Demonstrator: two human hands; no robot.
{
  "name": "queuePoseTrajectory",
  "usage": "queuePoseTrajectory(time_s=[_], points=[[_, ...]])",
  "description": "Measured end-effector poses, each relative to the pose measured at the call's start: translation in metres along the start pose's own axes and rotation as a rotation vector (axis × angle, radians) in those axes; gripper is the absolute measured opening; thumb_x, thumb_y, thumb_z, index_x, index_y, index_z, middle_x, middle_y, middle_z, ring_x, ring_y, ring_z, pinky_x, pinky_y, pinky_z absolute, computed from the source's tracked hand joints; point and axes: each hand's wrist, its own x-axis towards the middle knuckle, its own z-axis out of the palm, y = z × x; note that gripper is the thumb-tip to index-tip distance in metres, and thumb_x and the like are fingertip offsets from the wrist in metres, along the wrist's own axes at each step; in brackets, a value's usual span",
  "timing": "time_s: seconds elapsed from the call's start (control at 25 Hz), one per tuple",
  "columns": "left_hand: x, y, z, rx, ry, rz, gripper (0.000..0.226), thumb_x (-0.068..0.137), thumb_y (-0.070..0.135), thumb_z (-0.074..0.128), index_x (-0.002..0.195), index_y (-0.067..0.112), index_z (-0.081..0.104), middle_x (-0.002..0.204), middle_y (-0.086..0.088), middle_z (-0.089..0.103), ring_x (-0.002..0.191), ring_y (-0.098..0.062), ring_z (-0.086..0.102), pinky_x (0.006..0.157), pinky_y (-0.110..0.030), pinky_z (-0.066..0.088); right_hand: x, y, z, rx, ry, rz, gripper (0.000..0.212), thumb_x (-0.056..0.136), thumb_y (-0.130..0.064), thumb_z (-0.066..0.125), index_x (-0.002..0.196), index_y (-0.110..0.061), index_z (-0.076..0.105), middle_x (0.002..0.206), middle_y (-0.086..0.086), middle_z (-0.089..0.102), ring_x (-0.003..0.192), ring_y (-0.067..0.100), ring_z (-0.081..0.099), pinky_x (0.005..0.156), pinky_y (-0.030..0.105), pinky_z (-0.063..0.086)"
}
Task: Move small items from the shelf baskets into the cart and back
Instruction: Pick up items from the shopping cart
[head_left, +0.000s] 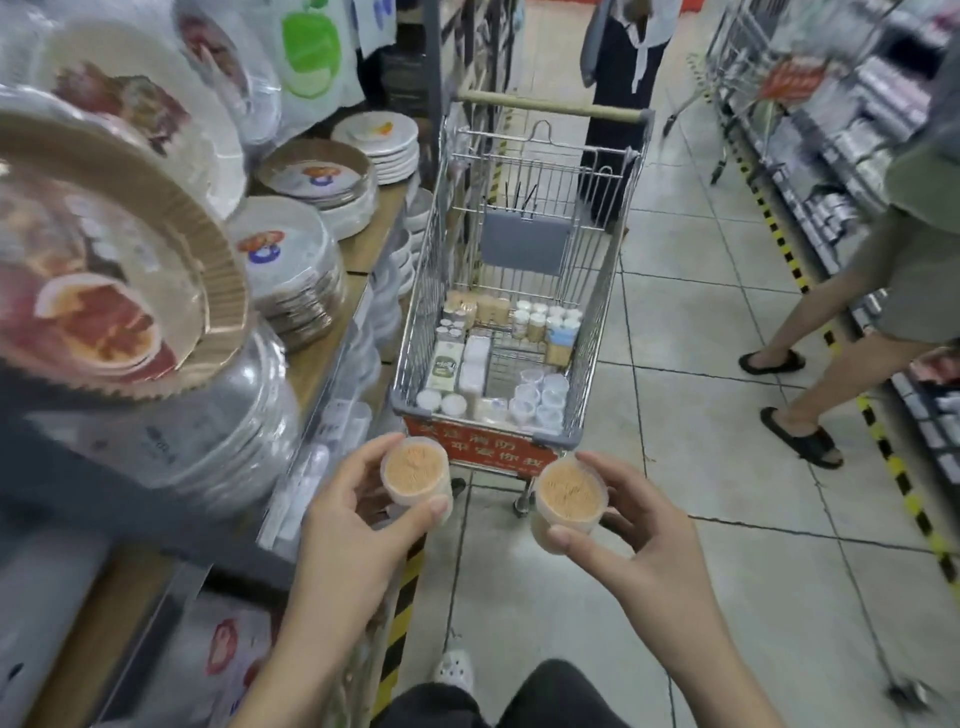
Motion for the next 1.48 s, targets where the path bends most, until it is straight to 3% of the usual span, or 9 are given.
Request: queuePoseTrajectory(time_s=[0.28,0.56,0.72,0.88,1.04,1.12,1.2,1.32,1.48], points=[[0.119,0.004,0.070,-0.036,-0.097,-0.063,0.052,0.066,0.011,0.083,0.107,0.033,0.060,0.102,0.021,0.068,0.096,0.002,0.063,0.084,-0.021,0.050,0.114,0.030,-0.038,0.017,0.094,0.146,0.054,0.065,-0.008,0.084,0.109,-0.032,0.065,0.104,-0.013,0.070,0.098,0.009,0.065,0.087,0.021,0.052],[0.245,-0.003,0.141,-0.014,-0.040,-0.143,0.050,0.067,0.005,0.082,0.105,0.027,0.059,0.098,0.012,0.069,0.089,0.003,0.064,0.077,-0.009,0.048,0.279,0.062,-0.068,0.039,-0.045,0.210,0.053,0.063,-0.011,0.087,0.108,-0.029,0.064,0.102,-0.017,0.070,0.097,0.003,0.065,0.086,0.025,0.050],[0.308,-0.022,0.157,0.063,-0.020,-0.191,0.050,0.068,0.008,0.082,0.107,0.027,0.058,0.100,0.010,0.068,0.092,0.001,0.063,0.080,-0.016,0.050,0.354,0.088,-0.060,0.005,-0.094,0.246,0.053,0.066,-0.011,0.085,0.109,-0.032,0.062,0.102,-0.023,0.067,0.097,-0.005,0.061,0.081,0.016,0.048],[0.375,-0.047,0.158,0.106,-0.003,-0.253,0.049,0.069,0.009,0.082,0.108,0.027,0.059,0.100,0.012,0.067,0.092,0.001,0.062,0.075,-0.014,0.049,0.411,0.119,-0.038,-0.012,-0.108,0.308,0.053,0.066,-0.014,0.085,0.108,-0.034,0.061,0.100,-0.027,0.065,0.098,-0.005,0.060,0.084,0.019,0.049],[0.450,-0.092,0.164,0.149,-0.025,-0.346,0.052,0.070,0.012,0.081,0.115,0.024,0.058,0.105,0.010,0.066,0.095,-0.009,0.062,0.073,-0.019,0.051,0.469,0.160,-0.007,0.015,-0.045,0.433,0.056,0.071,-0.007,0.080,0.116,-0.032,0.058,0.105,-0.020,0.065,0.100,-0.002,0.060,0.085,0.022,0.052],[0.488,-0.121,0.173,0.232,-0.067,-0.358,0.053,0.069,0.017,0.083,0.115,0.027,0.058,0.105,0.010,0.066,0.096,-0.010,0.062,0.082,-0.028,0.052,0.500,0.183,0.010,0.016,-0.004,0.482,0.055,0.072,-0.006,0.079,0.116,-0.031,0.058,0.106,-0.016,0.066,0.100,0.002,0.062,0.088,0.029,0.053],[0.525,-0.152,0.186,0.272,-0.110,-0.377,0.052,0.068,0.016,0.083,0.110,0.032,0.057,0.102,0.012,0.065,0.095,-0.010,0.062,0.085,-0.032,0.051,0.533,0.212,0.027,0.014,0.029,0.504,0.049,0.072,-0.007,0.080,0.109,-0.030,0.059,0.104,-0.014,0.066,0.100,0.004,0.062,0.084,0.024,0.053],[0.574,-0.191,0.213,0.326,-0.176,-0.350,0.051,0.068,0.020,0.083,0.108,0.032,0.054,0.101,0.011,0.063,0.092,-0.010,0.061,0.080,-0.031,0.050,0.577,0.255,0.053,0.015,0.104,0.529,0.047,0.072,-0.006,0.079,0.109,-0.025,0.058,0.102,-0.013,0.065,0.097,0.004,0.061,0.079,0.018,0.050],[0.636,-0.252,0.246,0.471,-0.228,-0.295,0.048,0.070,0.019,0.080,0.111,0.025,0.055,0.100,0.012,0.058,0.089,-0.010,0.056,0.077,-0.028,0.048,0.623,0.318,0.085,-0.036,0.162,0.546,0.048,0.075,-0.006,0.076,0.109,-0.030,0.053,0.097,-0.017,0.062,0.094,0.006,0.062,0.084,0.028,0.053]])
